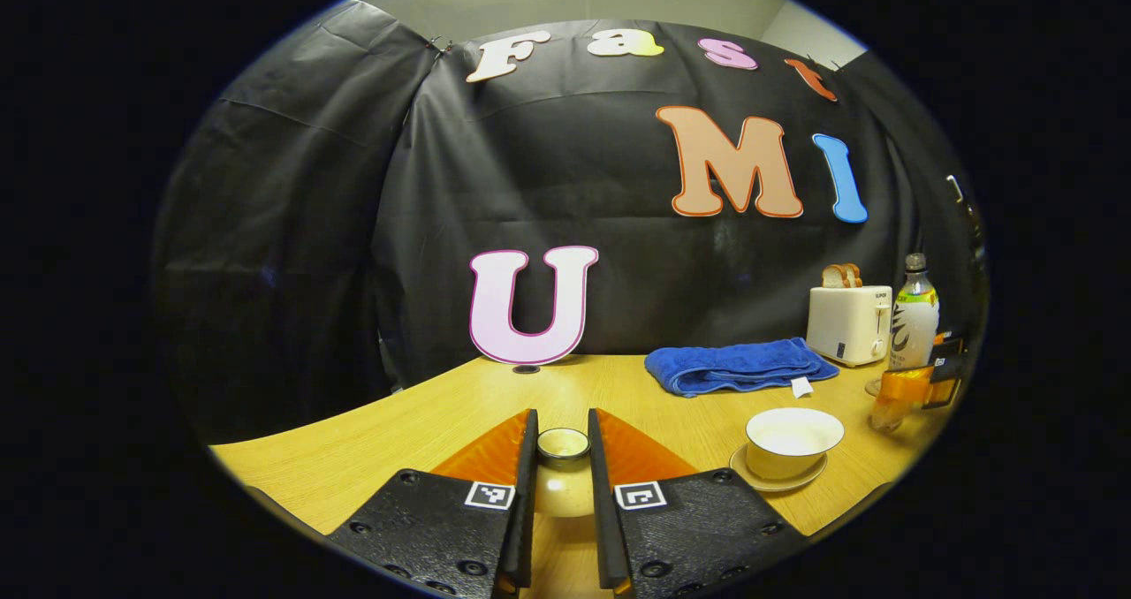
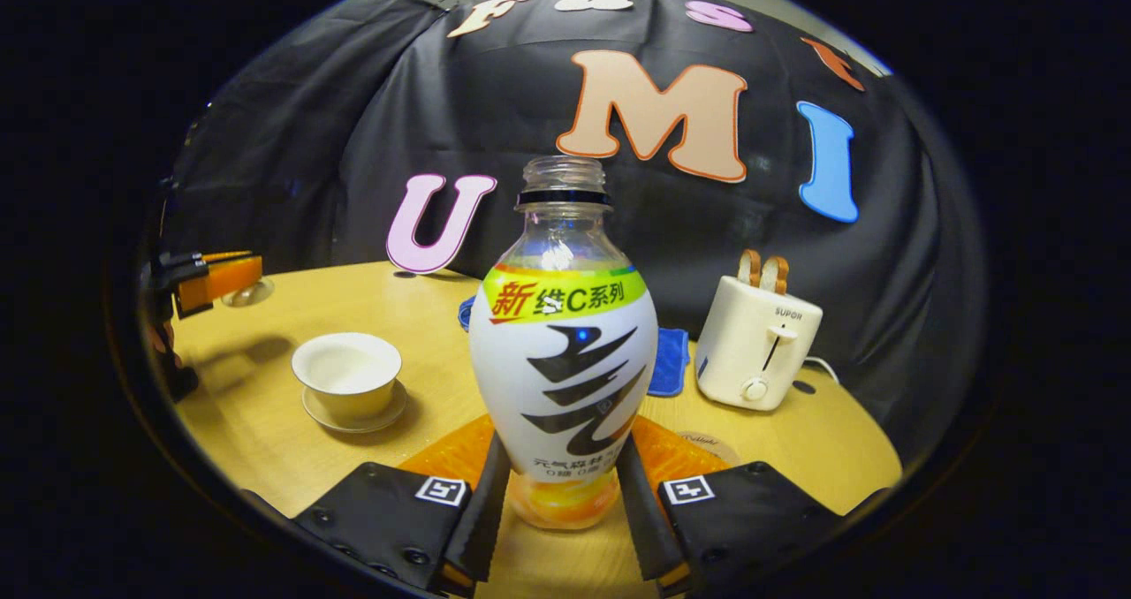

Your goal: Open the teacup lid with one hand, grasp the water bottle and pour water into the teacup with the other hand; after pouring, place the water bottle on the coaster and then close the teacup lid.

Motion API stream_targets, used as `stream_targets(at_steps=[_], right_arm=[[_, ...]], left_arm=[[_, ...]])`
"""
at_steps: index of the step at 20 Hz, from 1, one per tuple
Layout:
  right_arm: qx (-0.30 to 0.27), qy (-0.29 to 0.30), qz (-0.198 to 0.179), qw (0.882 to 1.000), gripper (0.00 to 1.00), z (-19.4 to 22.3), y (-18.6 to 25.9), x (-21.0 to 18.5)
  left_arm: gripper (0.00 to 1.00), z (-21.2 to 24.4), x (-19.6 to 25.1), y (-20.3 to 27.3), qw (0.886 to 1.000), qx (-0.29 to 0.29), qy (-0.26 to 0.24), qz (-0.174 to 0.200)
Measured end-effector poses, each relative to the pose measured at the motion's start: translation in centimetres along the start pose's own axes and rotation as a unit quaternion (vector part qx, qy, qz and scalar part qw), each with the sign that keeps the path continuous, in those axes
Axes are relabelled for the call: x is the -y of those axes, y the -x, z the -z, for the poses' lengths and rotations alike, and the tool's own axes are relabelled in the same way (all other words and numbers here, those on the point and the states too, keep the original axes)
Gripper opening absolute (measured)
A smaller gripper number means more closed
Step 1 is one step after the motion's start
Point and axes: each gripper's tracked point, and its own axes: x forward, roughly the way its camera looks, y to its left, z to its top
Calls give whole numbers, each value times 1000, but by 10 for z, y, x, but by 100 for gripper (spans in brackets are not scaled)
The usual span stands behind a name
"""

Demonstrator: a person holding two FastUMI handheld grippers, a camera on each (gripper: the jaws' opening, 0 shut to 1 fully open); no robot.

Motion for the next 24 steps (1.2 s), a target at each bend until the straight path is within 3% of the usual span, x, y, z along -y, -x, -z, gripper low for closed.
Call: stream_targets(at_steps=[6, 11, 15, 19, 22, 24], right_arm=[[22, 138, 46, 989, 65, -44, -3, 20], [33, 265, 89, 960, 65, -62, -9, 31], [32, 356, 107, 928, 65, -53, -16, 27], [22, 451, 106, 886, 65, -31, -24, 15], [28, 525, 111, 844, 65, -25, -26, 8], [26, 548, 111, 828, 66, -22, -29, 8]], left_arm=[[27, 1, 1, 0, 1000, 0, 1, 3], [27, 1, -1, -1, 1000, 0, 0, -1], [27, 1, -1, -1, 1000, 0, 0, -1], [27, 1, -3, -1, 1000, 0, 0, -5], [27, 1, -2, -1, 1000, 0, 0, -5], [27, 1, -2, -2, 1000, 0, 0, -5]])
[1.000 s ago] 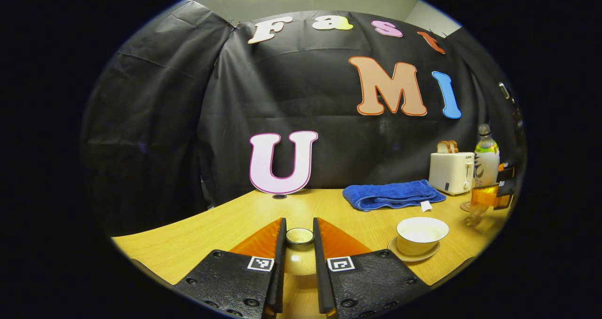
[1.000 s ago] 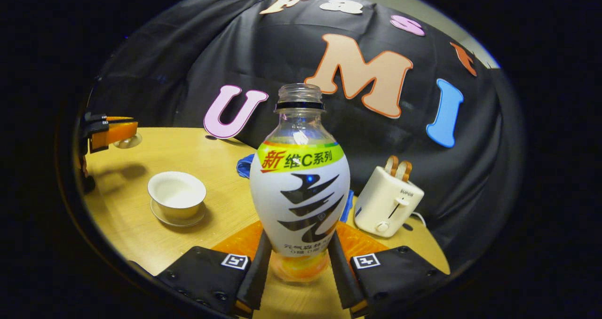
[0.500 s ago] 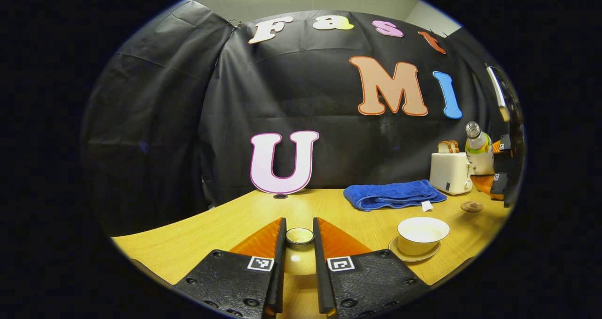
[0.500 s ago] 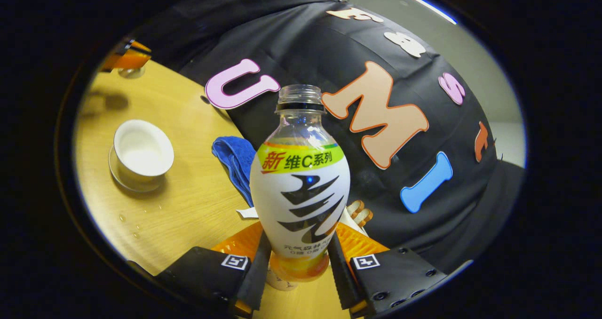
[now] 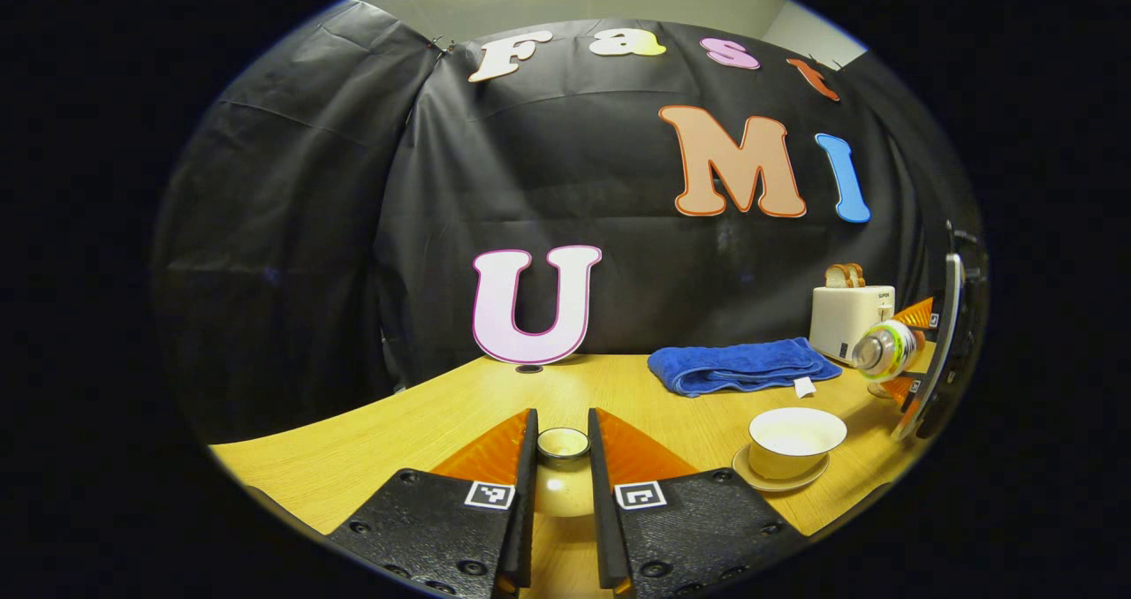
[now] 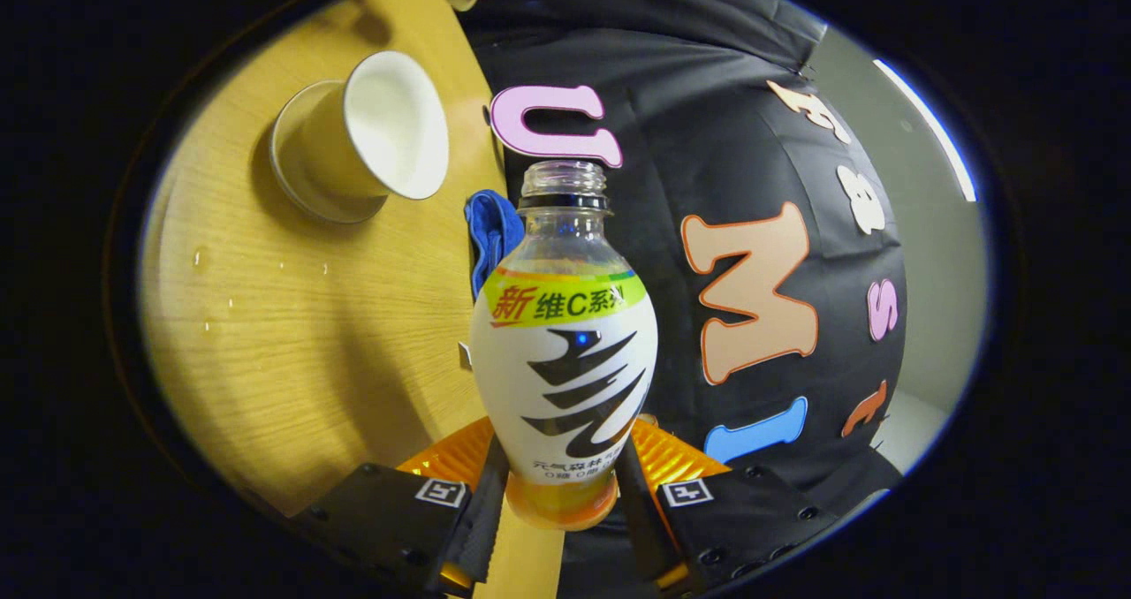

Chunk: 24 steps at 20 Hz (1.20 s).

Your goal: Open the teacup lid with one hand, grasp the water bottle and pour water into the teacup with the other hand; after pouring, place the water bottle on the coaster and then close the teacup lid.

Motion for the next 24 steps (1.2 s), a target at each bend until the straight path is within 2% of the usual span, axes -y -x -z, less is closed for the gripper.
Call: stream_targets(at_steps=[3, 8, 16, 24], right_arm=[[14, 76, 34, 996, 65, -9, -2, 7], [31, 129, 56, 990, 65, -21, -6, 14], [47, 193, 80, 977, 65, -29, -4, 20], [62, 224, 104, 967, 64, -35, -5, 26]], left_arm=[[27, 1, 0, 0, 1000, 0, 0, 0], [27, 1, 0, 1, 1000, 0, 1, 0], [27, 1, 0, 0, 1000, -1, 1, 0], [27, 2, 0, 0, 1000, 0, 1, 0]])
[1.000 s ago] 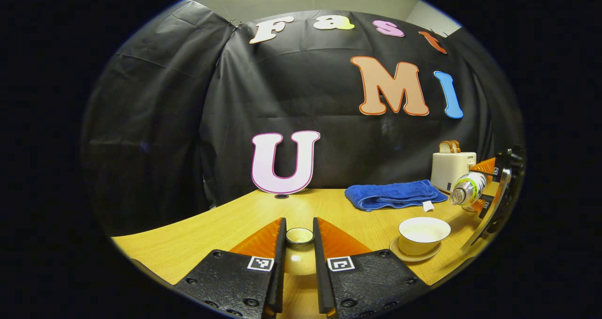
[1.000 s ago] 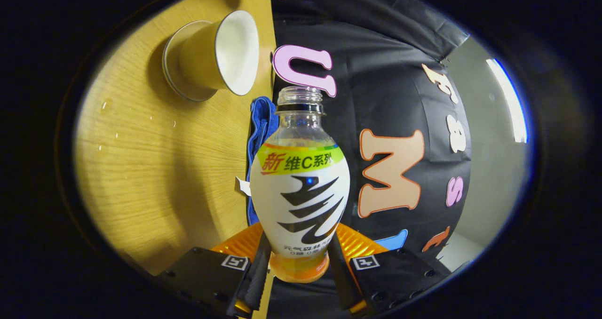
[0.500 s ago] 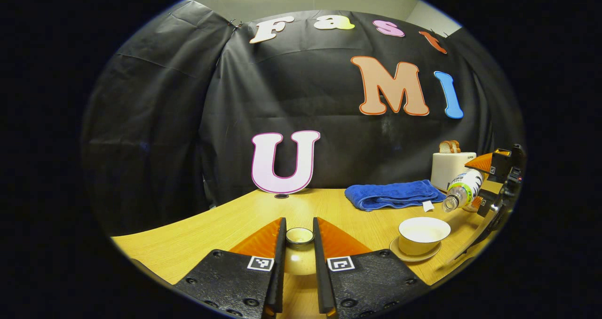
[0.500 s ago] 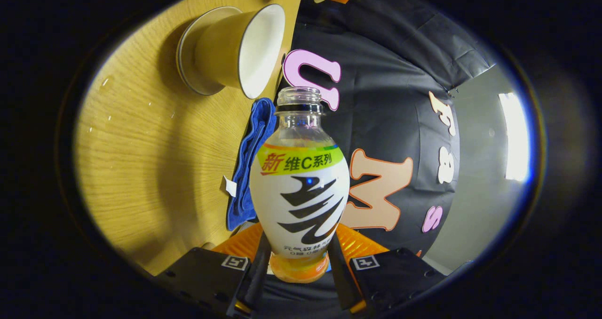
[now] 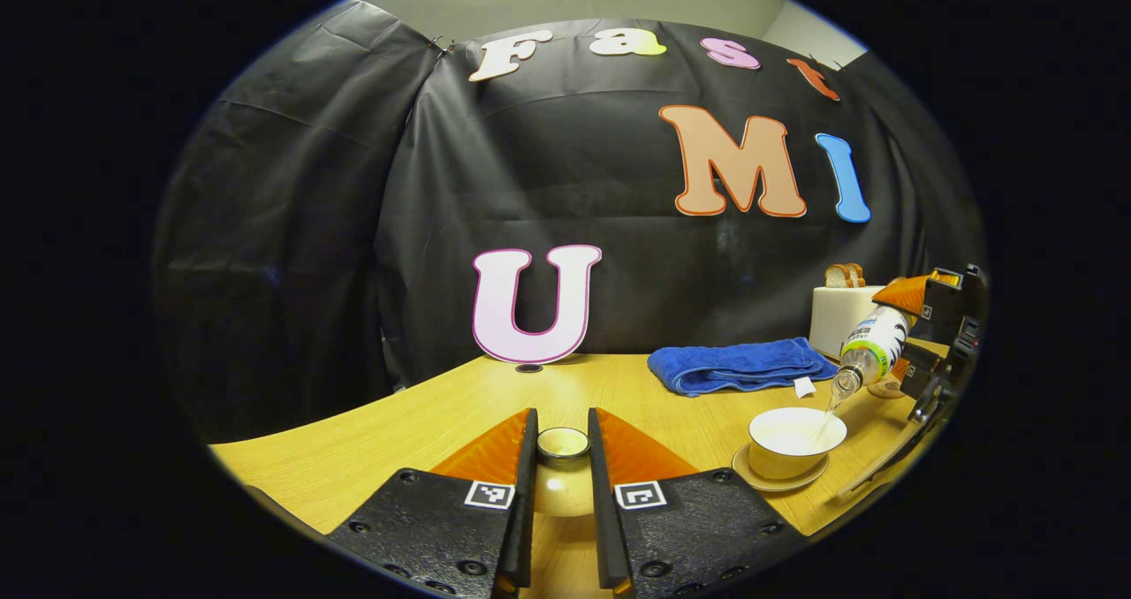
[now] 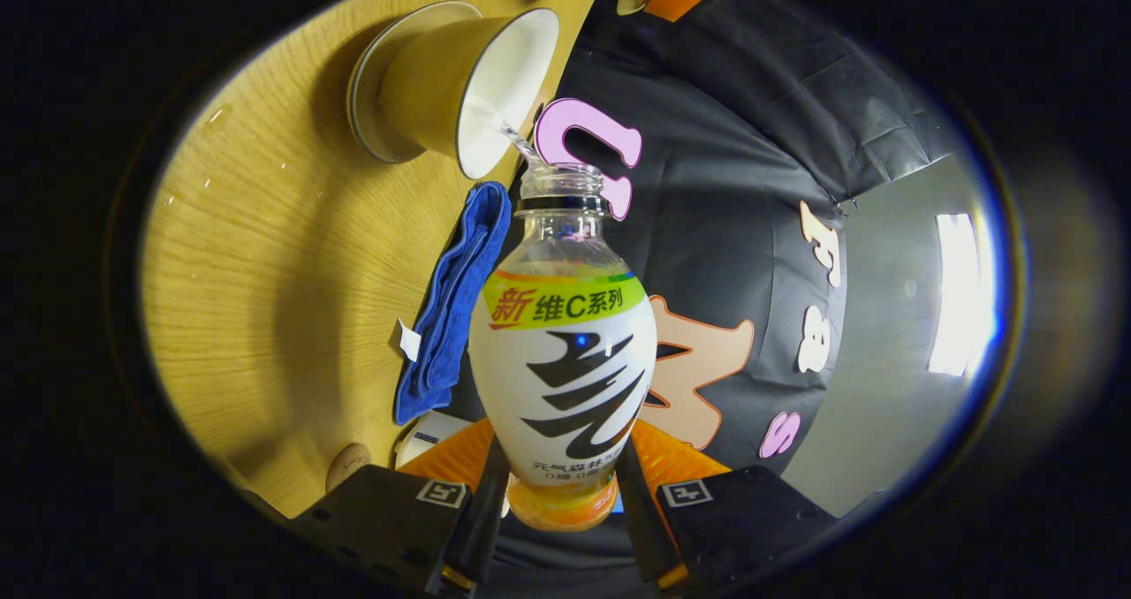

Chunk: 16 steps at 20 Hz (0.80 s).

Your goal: Open the teacup lid with one hand, grasp the water bottle and pour water into the teacup with the other hand; after pouring, place the water bottle on the coaster and then close the teacup lid.

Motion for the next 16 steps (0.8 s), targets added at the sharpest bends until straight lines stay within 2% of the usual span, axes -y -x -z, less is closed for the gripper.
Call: stream_targets(at_steps=[4, 10, 11, 13, 14, 16], right_arm=[[13, 34, 25, 999, 65, -7, 1, 11], [10, 17, 13, 1000, 66, -6, 0, 6], [6, 5, 6, 1000, 65, -4, 0, 4], [-9, -60, -33, 998, 64, 2, -1, -14], [-17, -100, -54, 993, 63, 4, 2, -22], [-33, -190, -89, 977, 64, 3, 7, -30]], left_arm=[[27, 0, 0, 0, 1000, 0, 0, 0], [27, 0, 0, 0, 1000, 0, 0, 0], [27, -1, 0, 0, 1000, 0, 0, 0], [27, 1, 0, 0, 1000, 0, 0, 0], [27, 0, 1, 0, 1000, 0, 0, 0], [27, 1, 0, 0, 1000, 0, 0, 0]])
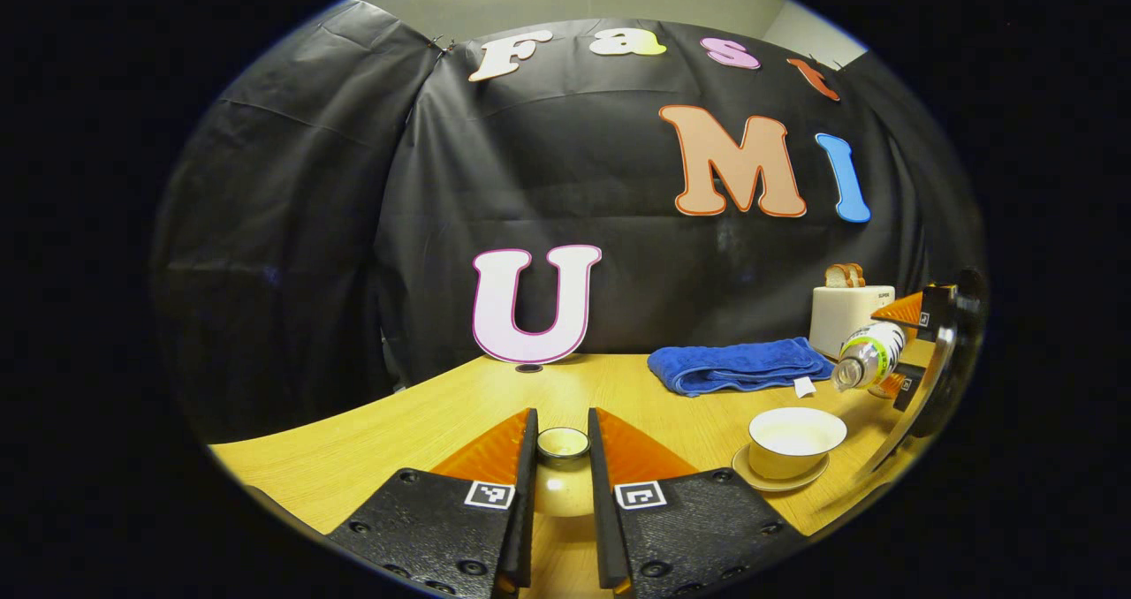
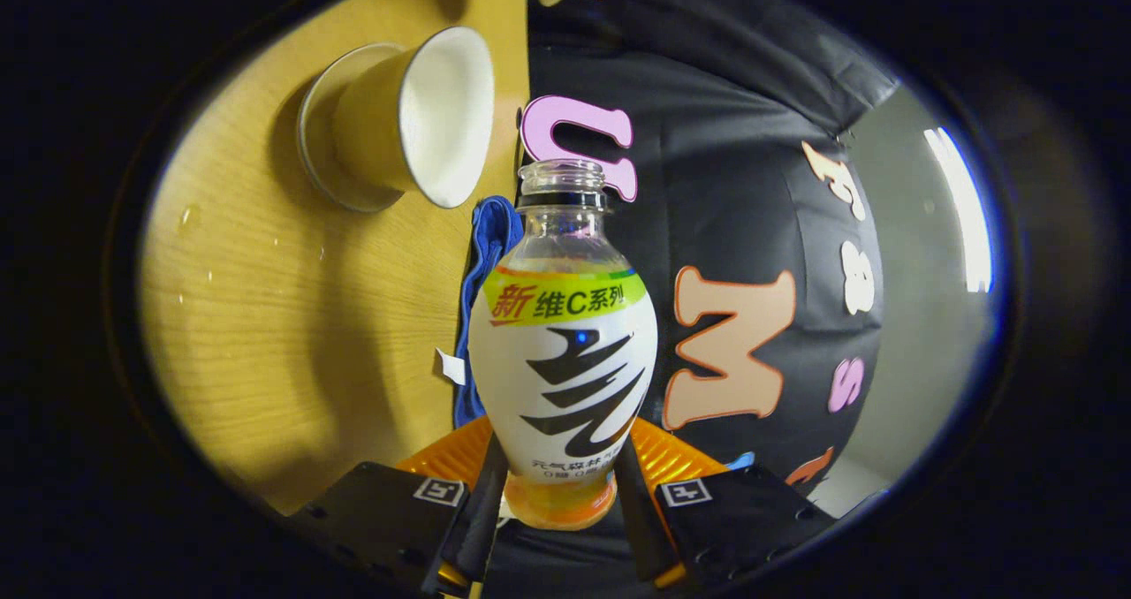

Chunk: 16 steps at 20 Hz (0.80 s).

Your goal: Open the teacup lid with one hand, grasp the water bottle and pour water into the teacup with the other hand; after pouring, place the water bottle on the coaster and then close the teacup lid.

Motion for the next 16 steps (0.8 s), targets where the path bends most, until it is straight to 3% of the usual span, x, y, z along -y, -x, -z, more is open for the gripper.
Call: stream_targets(at_steps=[2, 4, 8, 12, 16], right_arm=[[-10, -78, -32, 996, 66, -3, 0, -8], [-26, -161, -64, 984, 67, 3, -1, -13], [-33, -266, -76, 960, 65, 5, 8, -7], [-39, -394, -78, 915, 64, 18, 8, 5], [-48, -509, -68, 857, 64, 44, 3, 14]], left_arm=[[27, -1, 0, 0, 1000, 0, 0, 0], [27, 0, 0, -1, 1000, 0, 0, 0], [27, -1, 0, -1, 1000, 0, 0, -1], [27, 0, -1, -1, 1000, 0, 0, -1], [27, -1, -1, -1, 1000, 0, 0, -1]])
